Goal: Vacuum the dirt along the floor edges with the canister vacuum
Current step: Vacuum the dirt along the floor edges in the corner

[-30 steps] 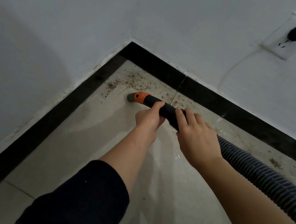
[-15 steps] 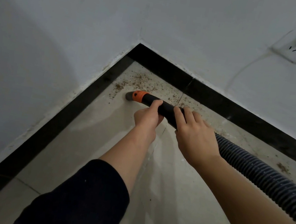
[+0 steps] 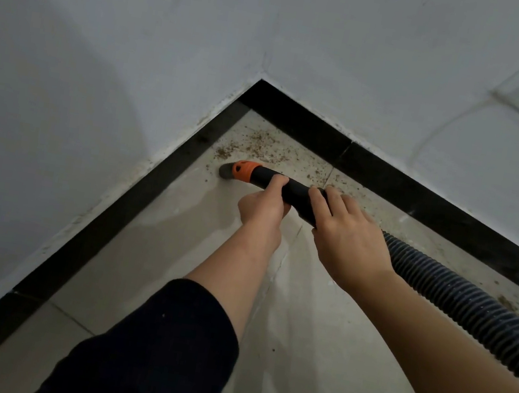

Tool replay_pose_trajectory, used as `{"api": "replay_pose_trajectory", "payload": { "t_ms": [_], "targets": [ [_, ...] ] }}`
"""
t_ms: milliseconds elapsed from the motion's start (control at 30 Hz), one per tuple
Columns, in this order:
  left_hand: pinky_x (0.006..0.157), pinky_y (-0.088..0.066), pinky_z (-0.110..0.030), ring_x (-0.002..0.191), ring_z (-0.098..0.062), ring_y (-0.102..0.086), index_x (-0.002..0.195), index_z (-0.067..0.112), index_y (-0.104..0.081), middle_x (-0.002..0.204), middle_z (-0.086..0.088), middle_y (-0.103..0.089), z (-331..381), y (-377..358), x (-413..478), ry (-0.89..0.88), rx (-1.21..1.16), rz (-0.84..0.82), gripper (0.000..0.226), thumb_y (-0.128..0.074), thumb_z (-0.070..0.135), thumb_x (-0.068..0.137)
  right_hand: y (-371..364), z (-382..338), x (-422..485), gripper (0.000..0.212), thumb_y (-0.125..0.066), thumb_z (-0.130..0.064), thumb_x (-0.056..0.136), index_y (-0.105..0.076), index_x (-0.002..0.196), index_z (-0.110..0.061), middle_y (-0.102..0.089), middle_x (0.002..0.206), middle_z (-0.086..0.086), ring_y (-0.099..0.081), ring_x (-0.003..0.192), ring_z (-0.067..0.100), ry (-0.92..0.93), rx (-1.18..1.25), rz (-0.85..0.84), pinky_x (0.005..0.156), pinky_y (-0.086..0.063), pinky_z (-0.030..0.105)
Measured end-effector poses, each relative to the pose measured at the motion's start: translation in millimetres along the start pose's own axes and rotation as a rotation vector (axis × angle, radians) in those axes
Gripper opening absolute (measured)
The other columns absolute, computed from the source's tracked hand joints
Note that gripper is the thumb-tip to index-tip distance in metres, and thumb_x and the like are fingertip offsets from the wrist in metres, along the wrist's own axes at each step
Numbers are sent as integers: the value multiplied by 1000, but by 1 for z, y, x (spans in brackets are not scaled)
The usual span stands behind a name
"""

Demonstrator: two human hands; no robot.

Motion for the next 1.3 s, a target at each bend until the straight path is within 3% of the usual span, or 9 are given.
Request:
{"api": "replay_pose_trajectory", "payload": {
  "t_ms": [567,967,1167,1300],
  "targets": [
    [74,-55,-26,75,-16,-68,80,9,-54,83,-9,-67,9,16,-13,-17,-19,55,20,-73,15,81,10,-13,-2,68,-71,-13,81,-39,140,-7,-54,128,16,-59,102,31,57,25,-19,79,-55,39],
    [77,-58,-27,79,-17,-70,81,8,-57,85,-10,-69,18,19,-10,-21,-27,50,18,-74,15,82,12,-22,3,69,-77,-11,74,-46,136,-5,-58,120,16,-61,96,31,43,14,15,76,-54,37],
    [69,-55,-22,77,-15,-69,81,9,-58,90,-11,-70,18,16,-5,-29,-13,20,18,-74,16,83,9,-21,5,73,-80,-12,69,-48,134,-4,-59,120,18,-62,94,31,4,-1,11,72,-54,36],
    [65,-54,-20,75,-15,-68,81,8,-58,89,-11,-69,16,15,-3,-22,-15,27,18,-74,16,83,8,-21,4,68,-70,-13,80,-38,140,-7,-53,128,16,-58,103,30,3,7,-31,77,-52,35]
  ]
}}
Point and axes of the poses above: each hand's wrist, its own x-axis towards the middle knuckle, its own y-axis out of the back of the hand, z = x × y, the point moved 3 cm from there along x, towards the middle knuckle
